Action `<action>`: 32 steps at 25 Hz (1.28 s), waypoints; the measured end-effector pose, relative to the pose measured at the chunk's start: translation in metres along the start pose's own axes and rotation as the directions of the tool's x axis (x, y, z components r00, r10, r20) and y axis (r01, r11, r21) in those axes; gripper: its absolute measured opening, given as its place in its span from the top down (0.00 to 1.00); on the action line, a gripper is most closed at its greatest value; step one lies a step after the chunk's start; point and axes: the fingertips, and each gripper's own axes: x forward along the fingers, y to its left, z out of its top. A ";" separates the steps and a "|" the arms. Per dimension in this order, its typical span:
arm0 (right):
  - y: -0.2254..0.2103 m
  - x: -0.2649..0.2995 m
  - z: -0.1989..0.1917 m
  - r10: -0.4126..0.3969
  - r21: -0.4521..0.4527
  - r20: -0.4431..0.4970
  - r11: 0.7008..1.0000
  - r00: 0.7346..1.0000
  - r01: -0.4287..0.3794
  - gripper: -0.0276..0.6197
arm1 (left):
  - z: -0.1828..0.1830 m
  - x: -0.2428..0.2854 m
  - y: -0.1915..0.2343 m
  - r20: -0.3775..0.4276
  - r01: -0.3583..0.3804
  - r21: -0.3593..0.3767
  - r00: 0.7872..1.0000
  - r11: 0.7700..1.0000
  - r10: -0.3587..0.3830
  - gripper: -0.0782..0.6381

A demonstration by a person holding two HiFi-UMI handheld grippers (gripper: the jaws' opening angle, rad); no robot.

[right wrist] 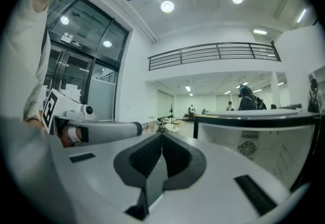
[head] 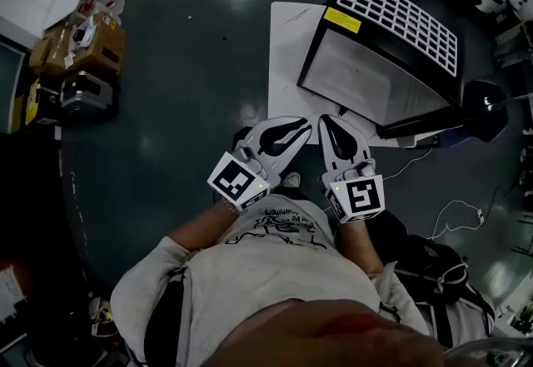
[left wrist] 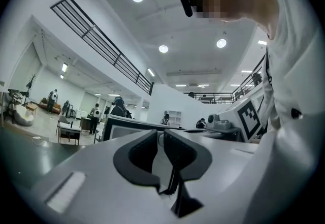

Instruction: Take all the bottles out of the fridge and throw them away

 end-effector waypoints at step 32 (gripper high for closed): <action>-0.091 -0.073 0.000 -0.153 0.022 -0.006 0.988 0.988 0.153 0.94 | -0.013 0.102 -0.058 -0.020 0.169 -0.042 0.985 0.985 -0.170 0.88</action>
